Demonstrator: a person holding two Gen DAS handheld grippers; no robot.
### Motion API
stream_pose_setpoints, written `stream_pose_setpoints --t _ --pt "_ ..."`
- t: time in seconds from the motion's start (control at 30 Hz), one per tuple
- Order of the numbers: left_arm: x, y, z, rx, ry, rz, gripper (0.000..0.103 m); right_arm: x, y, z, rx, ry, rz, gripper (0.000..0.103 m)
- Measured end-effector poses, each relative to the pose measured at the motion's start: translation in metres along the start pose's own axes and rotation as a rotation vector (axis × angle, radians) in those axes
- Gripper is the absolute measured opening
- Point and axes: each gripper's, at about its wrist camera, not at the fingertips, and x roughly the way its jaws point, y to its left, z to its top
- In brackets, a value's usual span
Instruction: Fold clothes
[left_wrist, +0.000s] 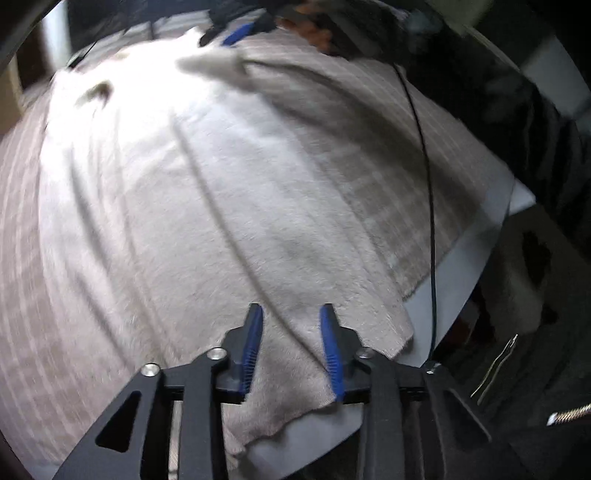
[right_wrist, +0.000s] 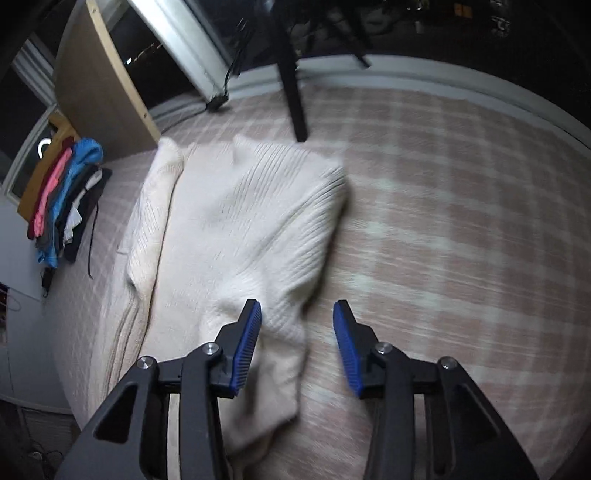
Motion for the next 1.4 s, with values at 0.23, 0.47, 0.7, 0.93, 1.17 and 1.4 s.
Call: stream_pose_setpoints --t 0.23,0.47,0.7,0.93,1.17,1.4 --pt "0.005 0.002 -0.017 0.022 0.041 -0.028 0.035 0.014 0.015 0.0 -0.085 0.012 -0.073 0.038" --pt "-0.005 0.015 -0.03 0.051 0.014 -0.074 0.005 0.011 0.003 0.002 -0.056 0.021 -0.045 0.012" --pt "-0.019 0.037 -0.026 -0.002 0.012 -0.017 0.012 0.004 -0.014 0.011 -0.011 0.006 -0.045 0.012" --pt "-0.05 0.038 -0.035 0.027 -0.012 0.005 0.032 -0.01 -0.005 -0.013 0.013 0.042 0.034 0.028" --pt "-0.013 -0.039 -0.013 0.193 0.012 -0.086 0.044 0.006 0.014 -0.043 -0.029 0.1 0.051 0.042" --pt "-0.011 -0.061 -0.016 0.316 -0.027 0.002 0.034 0.009 0.02 -0.036 -0.041 0.066 -0.003 0.018"
